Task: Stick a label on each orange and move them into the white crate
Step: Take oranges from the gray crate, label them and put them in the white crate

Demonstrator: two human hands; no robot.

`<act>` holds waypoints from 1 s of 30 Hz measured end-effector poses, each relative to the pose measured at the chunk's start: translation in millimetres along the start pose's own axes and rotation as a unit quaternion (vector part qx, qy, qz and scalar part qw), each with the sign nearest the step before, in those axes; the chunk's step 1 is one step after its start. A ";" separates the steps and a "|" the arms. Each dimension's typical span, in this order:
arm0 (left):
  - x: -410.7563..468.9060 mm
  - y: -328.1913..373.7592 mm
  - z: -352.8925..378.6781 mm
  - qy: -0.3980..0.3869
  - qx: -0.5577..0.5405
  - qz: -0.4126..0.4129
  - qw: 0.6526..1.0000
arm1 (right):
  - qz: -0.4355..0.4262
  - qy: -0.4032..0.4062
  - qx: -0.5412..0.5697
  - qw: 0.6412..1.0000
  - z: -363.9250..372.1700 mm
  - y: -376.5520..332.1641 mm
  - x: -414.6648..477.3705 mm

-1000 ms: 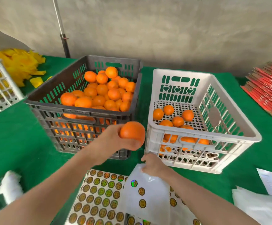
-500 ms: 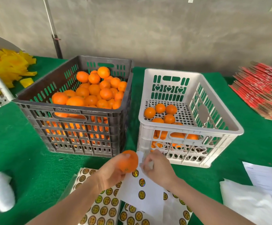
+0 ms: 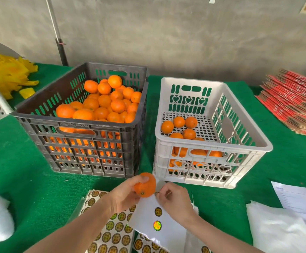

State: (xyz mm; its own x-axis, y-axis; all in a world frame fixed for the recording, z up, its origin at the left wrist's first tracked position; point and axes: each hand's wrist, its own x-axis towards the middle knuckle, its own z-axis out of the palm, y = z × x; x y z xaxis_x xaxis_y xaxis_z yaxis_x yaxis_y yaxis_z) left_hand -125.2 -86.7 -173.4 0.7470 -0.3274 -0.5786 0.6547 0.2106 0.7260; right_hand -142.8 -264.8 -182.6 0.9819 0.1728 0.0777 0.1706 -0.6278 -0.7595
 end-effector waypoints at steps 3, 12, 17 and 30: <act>-0.1 6.1 -3.4 0.030 0.066 0.032 0.997 | 0.003 0.060 0.093 0.994 -7.9 1.3 2.2; -10.8 30.7 14.6 -0.063 0.018 -0.038 0.997 | -0.106 -0.052 0.099 0.988 -30.7 -25.8 20.5; -16.2 33.0 23.1 -0.066 -0.054 0.067 0.994 | -0.001 -0.038 0.173 0.984 -40.1 -34.1 19.4; -23.4 39.0 33.1 -0.039 -0.052 0.058 0.996 | 0.013 0.009 0.207 0.978 -46.5 -63.6 18.3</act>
State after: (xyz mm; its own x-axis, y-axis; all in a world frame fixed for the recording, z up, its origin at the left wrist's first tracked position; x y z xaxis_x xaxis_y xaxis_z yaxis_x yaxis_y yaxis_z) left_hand -121.0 -101.4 -119.3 0.8092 -0.3656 -0.4599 0.5767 0.3445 0.7408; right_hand -131.9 -257.0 -102.9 0.9872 0.1461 0.0639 0.1020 -0.2704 -0.9573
